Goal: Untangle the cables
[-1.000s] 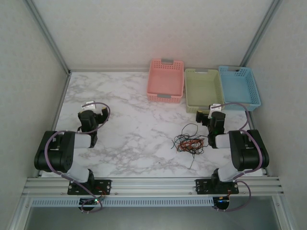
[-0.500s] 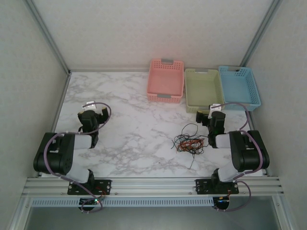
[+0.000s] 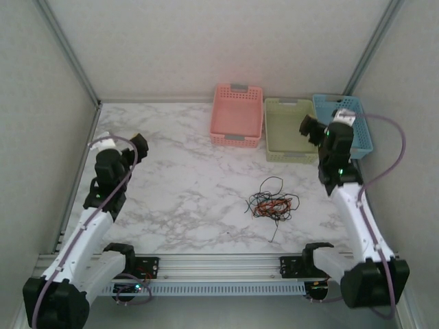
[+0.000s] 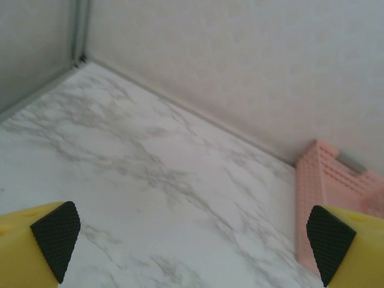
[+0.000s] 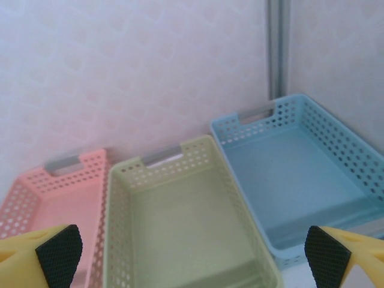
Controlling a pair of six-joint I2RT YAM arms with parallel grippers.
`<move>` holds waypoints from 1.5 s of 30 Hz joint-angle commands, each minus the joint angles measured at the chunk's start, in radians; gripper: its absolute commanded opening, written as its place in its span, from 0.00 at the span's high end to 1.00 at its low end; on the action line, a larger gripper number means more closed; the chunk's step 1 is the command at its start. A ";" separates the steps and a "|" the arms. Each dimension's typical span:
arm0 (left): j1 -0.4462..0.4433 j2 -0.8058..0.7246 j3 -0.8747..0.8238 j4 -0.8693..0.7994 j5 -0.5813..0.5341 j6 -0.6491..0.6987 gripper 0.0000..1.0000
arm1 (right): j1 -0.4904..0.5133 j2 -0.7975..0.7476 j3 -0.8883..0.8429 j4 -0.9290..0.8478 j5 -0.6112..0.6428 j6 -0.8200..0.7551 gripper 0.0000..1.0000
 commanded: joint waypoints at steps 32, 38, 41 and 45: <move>-0.022 -0.067 0.271 -0.790 0.482 0.110 0.06 | -0.171 1.201 1.137 -0.848 -0.162 -0.099 0.50; -0.022 -0.061 0.261 -0.783 0.482 0.117 0.06 | -0.151 1.254 1.205 -0.876 -0.178 -0.108 0.71; -0.022 -0.059 0.254 -0.776 0.481 0.119 0.07 | -0.130 1.275 1.236 -0.881 -0.182 -0.106 0.80; -0.021 -0.059 0.250 -0.773 0.477 0.119 0.07 | -0.084 1.317 1.299 -0.904 -0.184 -0.103 0.88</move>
